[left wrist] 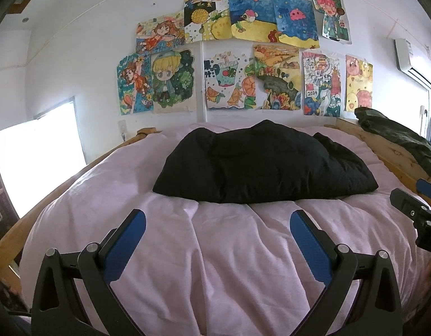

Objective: Fold large clothes

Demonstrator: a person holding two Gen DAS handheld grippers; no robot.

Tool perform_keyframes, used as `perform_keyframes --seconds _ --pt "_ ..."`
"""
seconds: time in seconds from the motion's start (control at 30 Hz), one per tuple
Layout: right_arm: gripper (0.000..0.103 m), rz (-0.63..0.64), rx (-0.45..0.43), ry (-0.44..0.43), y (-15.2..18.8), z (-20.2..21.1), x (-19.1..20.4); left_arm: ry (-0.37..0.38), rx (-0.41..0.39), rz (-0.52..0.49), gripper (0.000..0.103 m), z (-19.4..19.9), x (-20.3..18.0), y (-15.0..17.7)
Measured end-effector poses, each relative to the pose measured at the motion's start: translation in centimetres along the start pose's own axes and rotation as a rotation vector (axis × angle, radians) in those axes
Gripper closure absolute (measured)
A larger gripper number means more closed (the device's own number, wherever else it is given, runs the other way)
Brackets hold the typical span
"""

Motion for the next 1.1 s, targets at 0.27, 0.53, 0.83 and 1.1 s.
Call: perform_keyframes --seconds 0.27,0.53,0.83,1.1 --pt "0.0 0.0 0.0 -0.001 -0.01 0.03 -0.07 -0.002 0.007 -0.002 0.002 -0.32 0.61 0.46" --pt "0.0 -0.001 0.002 -0.001 -0.04 0.02 -0.02 -0.002 0.011 -0.003 0.002 -0.5 0.88 0.6" --pt "0.0 -0.001 0.002 0.0 -0.08 0.04 0.03 -0.003 0.011 -0.005 0.002 -0.48 0.79 0.51" --pt "0.0 -0.002 0.003 0.001 -0.11 0.04 0.09 -0.002 0.013 -0.007 0.002 -0.51 0.86 0.52"
Point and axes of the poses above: each gripper's, at about its wrist camera, not at the fingertips, and z roughly against the way its jaws point, x to its left, y to its underside, the point moved 4 cm from there along -z, roughly the way its jaws point, and after that the axes turned 1 degree about -y, right-handed, at the moved point
